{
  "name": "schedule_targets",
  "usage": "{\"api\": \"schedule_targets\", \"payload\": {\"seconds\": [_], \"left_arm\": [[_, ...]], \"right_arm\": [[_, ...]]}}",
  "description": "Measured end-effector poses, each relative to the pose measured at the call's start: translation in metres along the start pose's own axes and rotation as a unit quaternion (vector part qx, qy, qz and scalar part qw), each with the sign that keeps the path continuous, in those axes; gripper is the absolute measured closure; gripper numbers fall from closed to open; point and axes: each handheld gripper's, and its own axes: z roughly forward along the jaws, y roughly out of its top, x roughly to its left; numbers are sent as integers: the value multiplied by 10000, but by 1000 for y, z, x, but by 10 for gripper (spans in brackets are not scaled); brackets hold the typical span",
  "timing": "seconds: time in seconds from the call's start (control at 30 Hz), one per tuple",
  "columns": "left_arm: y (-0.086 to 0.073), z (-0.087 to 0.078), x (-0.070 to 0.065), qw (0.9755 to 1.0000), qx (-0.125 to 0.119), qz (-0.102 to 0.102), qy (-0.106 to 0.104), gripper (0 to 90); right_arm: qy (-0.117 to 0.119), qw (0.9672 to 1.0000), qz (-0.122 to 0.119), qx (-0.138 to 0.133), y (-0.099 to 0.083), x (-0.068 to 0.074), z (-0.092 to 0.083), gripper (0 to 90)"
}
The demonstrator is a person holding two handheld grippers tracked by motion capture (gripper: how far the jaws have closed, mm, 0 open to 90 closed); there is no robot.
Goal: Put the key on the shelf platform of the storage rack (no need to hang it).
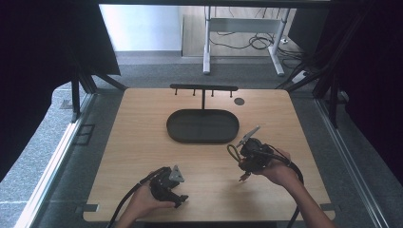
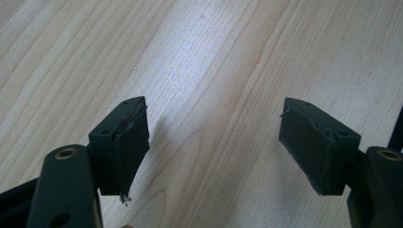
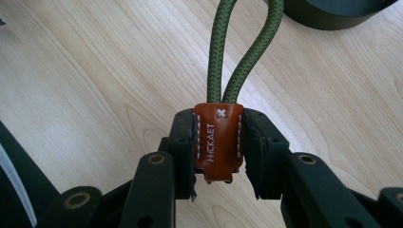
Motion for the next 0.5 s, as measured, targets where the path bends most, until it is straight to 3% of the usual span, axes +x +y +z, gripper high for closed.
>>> {"api": "schedule_targets", "payload": {"seconds": [0.5], "left_arm": [[1, 6, -2, 9998, 178, 81, -14, 249]], "right_arm": [[-17, 10000, 27, 62, -4, -2, 5, 669]]}}
